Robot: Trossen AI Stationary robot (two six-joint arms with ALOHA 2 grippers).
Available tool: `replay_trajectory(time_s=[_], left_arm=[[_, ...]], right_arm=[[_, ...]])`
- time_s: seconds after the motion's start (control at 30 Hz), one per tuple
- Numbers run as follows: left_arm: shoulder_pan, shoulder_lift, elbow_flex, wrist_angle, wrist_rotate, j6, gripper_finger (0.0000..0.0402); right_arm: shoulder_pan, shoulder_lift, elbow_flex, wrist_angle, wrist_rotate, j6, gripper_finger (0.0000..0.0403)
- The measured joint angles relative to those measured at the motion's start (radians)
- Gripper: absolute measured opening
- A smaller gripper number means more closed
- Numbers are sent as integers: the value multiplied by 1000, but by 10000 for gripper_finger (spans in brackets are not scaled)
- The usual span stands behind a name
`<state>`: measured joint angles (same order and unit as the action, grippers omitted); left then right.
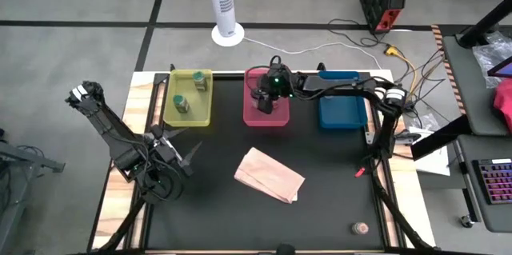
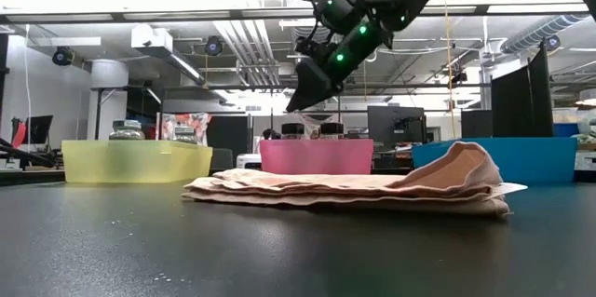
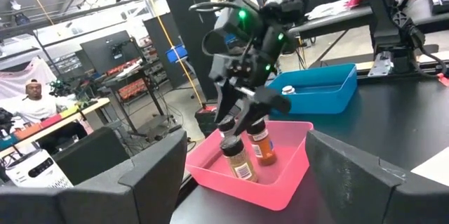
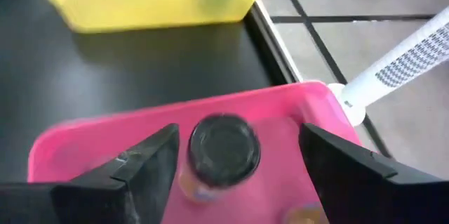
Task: Sort spices by type
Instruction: Put the brown seasoning bottle into the blue bin
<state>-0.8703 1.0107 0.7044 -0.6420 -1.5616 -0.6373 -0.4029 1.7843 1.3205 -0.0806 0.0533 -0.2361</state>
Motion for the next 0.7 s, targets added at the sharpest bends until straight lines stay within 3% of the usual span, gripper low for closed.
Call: replay_trajectory(time_s=[0.13, 0.27, 0.4, 0.47, 0.7], left_arm=[[0, 0, 0, -1, 0, 0, 275], [0, 0, 0, -1, 0, 0, 275], [0, 0, 0, -1, 0, 0, 275], [0, 0, 0, -2, 0, 0, 274], [1, 0, 0, -2, 0, 0, 275]], right_arm=[[32, -12, 1, -83, 0, -66, 242], [75, -10, -1, -129, 9, -120, 159], [112, 14, -4, -125, 153, -159, 60], [115, 26, -4, -109, 176, -181, 23], [115, 51, -5, -54, 185, -168, 10]])
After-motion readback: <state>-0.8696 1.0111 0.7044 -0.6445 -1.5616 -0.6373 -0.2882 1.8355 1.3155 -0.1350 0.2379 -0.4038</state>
